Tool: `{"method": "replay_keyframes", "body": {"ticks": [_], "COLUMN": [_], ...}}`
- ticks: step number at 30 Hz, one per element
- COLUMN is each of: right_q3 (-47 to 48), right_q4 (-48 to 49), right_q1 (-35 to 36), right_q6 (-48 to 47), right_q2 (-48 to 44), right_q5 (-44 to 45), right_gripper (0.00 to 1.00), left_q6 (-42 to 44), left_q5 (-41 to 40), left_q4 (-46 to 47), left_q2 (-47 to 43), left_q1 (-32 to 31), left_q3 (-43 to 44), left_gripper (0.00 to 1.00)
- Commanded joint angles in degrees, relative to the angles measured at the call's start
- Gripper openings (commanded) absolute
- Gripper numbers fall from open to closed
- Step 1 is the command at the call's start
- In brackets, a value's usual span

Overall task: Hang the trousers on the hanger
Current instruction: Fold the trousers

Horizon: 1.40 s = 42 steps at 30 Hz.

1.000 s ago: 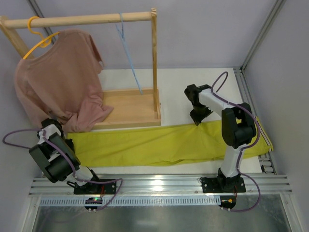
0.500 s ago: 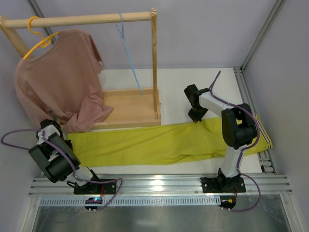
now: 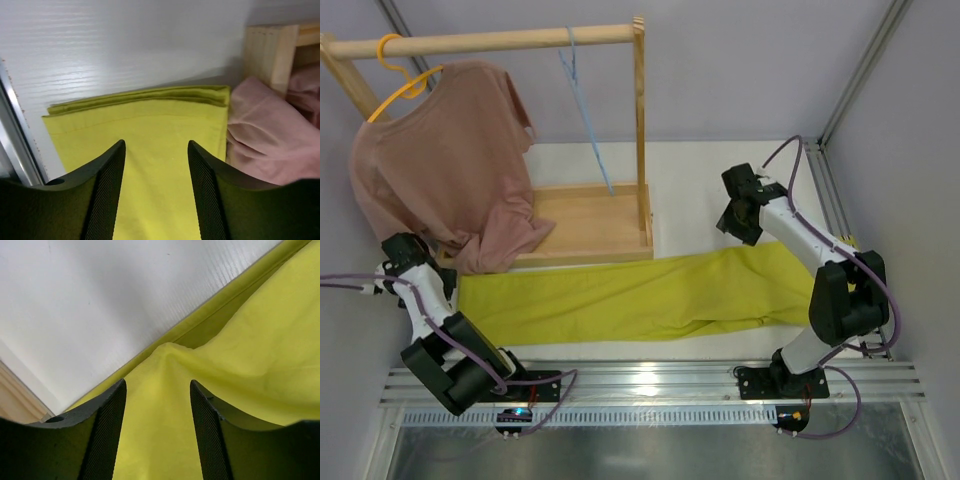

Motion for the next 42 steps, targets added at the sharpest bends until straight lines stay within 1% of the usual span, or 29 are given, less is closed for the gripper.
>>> {"method": "replay_keyframes", "body": {"ticks": [1,3,5,6,7,9,12,13,15,16,18,19,20,22,23,24,25,27,29,30,32,33,35,36,39,42], "right_q3": [2.1,0.5,-1.7,-2.7,-4.1,-8.0,-13.8,-15.0,-18.1,-19.1,-20.5,-20.7,-21.3,-22.8,-24.2,-24.9,-25.5,-26.1,-24.7,-24.3,-24.3,-23.9,-21.8,-21.0,-17.0,-14.3], "right_q4": [-3.9,-4.4,-5.2,-5.1,-4.5,-3.4,-0.9,0.6,1.9,4.3,5.7,6.7,7.1,9.2,9.6,11.0,12.1,14.3,14.4,14.9,18.4,19.8,20.6,21.4,21.0,22.1], "right_q1": [0.0,0.0,-0.1,-0.2,-0.5,-1.7,-3.0,-4.7,-7.2,-10.1,-13.7,-16.7,-17.3,-21.5,-24.4,-26.0,-27.2,-29.7,-30.2,-30.2,-30.2,-30.2,-29.8,-28.9,-27.6,-26.2], "right_q6": [-2.7,-3.1,-2.9,-2.7,-2.6,-2.2,-4.5,-5.7,-8.1,-9.1,-11.7,-11.9,-11.8,-11.1,-10.8,-10.7,-11.3,-12.3,-13.1,-13.1,-13.9,-14.3,-16.8,-17.9,-21.1,-23.4], "right_q2": [-3.6,-5.3,-9.1,-10.9,-12.5,-18.1,-25.3,-26.8,-29.1,-29.4,-28.9,-27.8,-27.0,-24.4,-23.4,-22.3,-21.0,-17.1,-13.5,-12.7,-10.5,-9.4,-7.0,-4.7,-1.1,1.4], "right_q5": [-2.3,-5.4,-6.8,-9.1,-10.1,-11.1,-11.0,-10.2,-9.3,-10.3,-11.1,-11.4,-11.9,-13.7,-14.5,-15.0,-15.4,-15.3,-15.2,-16.0,-17.9,-20.8,-22.5,-23.1,-23.8,-25.6], "right_gripper": [0.57,0.58,0.58,0.59,0.59,0.59,0.58,0.58,0.59,0.59,0.59,0.59,0.59,0.59,0.58,0.59,0.58,0.58,0.58,0.58,0.58,0.58,0.58,0.58,0.58,0.58], "left_q6": [5.2,7.5,8.1,8.3,8.8,8.8,8.4,8.1,7.1,5.6,3.1,2.8,2.6,2.0,1.3,0.5,-0.2,-1.4,-1.7,-1.7,-1.8,-1.8,-1.8,-1.4,-0.8,-1.3], "left_q5": [6.9,9.9,11.9,12.1,12.1,12.0,21.2,21.7,20.8,21.2,20.8,19.7,18.8,16.3,13.5,12.7,9.7,6.9,6.9,6.3,5.2,3.4,1.5,0.9,0.1,-0.2], "left_q4": [3.6,4.3,4.7,4.9,5.1,4.2,6.7,7.2,7.1,7.9,8.6,8.1,7.6,6.1,5.5,4.4,2.2,2.1,3.1,3.2,2.0,1.5,1.1,1.0,0.9,0.5], "left_q2": [-3.1,-5.3,-6.9,-7.8,-9.5,-10.9,-13.6,-15.1,-16.0,-16.5,-15.7,-14.8,-12.6,-10.5,-9.5,-7.1,-6.1,-3.8,-1.8,-0.9,2.3,3.3,5.5,6.1,6.5,5.0], "left_q1": [-1.6,-3.4,-7.1,-8.6,-11.5,-14.0,-16.7,-20.4,-24.8,-25.1,-25.2,-25.1,-25.2,-24.8,-24.6,-23.4,-22.7,-20.2,-17.6,-15.2,-13.2,-11.6,-9.8,-7.7,-5.3,-5.4], "left_q3": [0.1,-0.4,-0.9,-1.6,-2.0,-3.0,-5.6,-6.8,-7.2,-8.4,-9.4,-9.2,-8.5,-8.2,-8.0,-7.8,-7.7,-9.3,-10.9,-11.7,-10.8,-10.1,-8.9,-8.5,-8.2,-7.5], "left_gripper": [0.54,0.49,0.47,0.47,0.47,0.47,0.44,0.44,0.46,0.47,0.50,0.50,0.50,0.52,0.52,0.52,0.52,0.52,0.52,0.52,0.51,0.51,0.51,0.51,0.50,0.49]}}
